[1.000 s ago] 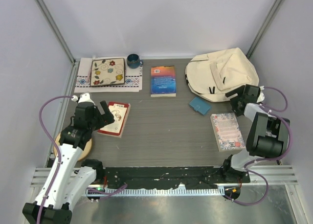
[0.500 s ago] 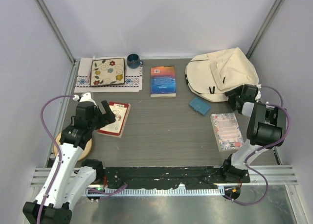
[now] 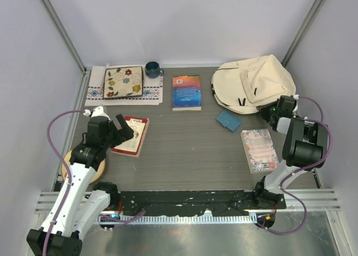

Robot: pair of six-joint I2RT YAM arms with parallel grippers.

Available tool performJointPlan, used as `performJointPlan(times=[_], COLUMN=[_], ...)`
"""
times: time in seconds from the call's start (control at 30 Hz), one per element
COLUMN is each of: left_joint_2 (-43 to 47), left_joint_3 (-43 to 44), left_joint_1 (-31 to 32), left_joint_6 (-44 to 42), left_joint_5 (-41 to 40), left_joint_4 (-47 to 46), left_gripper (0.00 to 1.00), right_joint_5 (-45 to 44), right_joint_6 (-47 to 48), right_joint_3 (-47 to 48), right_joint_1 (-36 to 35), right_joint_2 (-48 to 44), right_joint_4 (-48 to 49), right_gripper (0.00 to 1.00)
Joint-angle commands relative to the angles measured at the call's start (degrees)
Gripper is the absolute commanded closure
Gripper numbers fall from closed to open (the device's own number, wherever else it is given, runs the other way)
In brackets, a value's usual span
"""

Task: Pack the student bag
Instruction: Pick up the student bag at the corner of the board, then place the student bag at the center of the board.

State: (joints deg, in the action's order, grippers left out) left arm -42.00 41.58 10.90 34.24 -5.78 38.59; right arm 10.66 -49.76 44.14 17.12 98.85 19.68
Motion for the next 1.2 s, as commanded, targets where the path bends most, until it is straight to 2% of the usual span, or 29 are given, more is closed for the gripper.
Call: performJointPlan(times=[0.0,0.17,0.3,0.7,0.97,1.17], left_joint_2=[-0.6,-0.4,0.6,1.1,0.8,0.8], left_joint_3=[0.0,-0.4,-1.3,-2.0,-1.8,-0.3], left_joint_1=[0.0,0.0,0.0,0.1,0.1,0.0], left_joint_6=[2.2,1.8,2.0,1.1,1.4,2.1], left_joint_5=[2.4,4.6,5.4,7.5,9.2,10.7], left_joint_4=[-5.3,-6.9,-8.4,-9.3,-10.8,-11.3], left_gripper=[0.00,0.00,0.01,0.00,0.00,0.00], right_joint_5=[5.5,10.5,16.1,22.0,25.3,26.3], right_joint_6=[1.8,-0.3,-6.0,-11.6,-14.0,-13.7], right_joint_3=[3.4,10.1,16.4,30.3,30.6,23.0], right_joint_1=[0.0,0.1,0.0,-1.3,-6.7,-14.7], right_joint_2=[-7.1,-9.8,-9.7,-8.6,-11.1,-16.0], right_joint_4=[1.1,0.4,3.0,4.2,6.9,11.6], right_gripper=[0.99,0.99,0.99,0.99,0.99,0.99])
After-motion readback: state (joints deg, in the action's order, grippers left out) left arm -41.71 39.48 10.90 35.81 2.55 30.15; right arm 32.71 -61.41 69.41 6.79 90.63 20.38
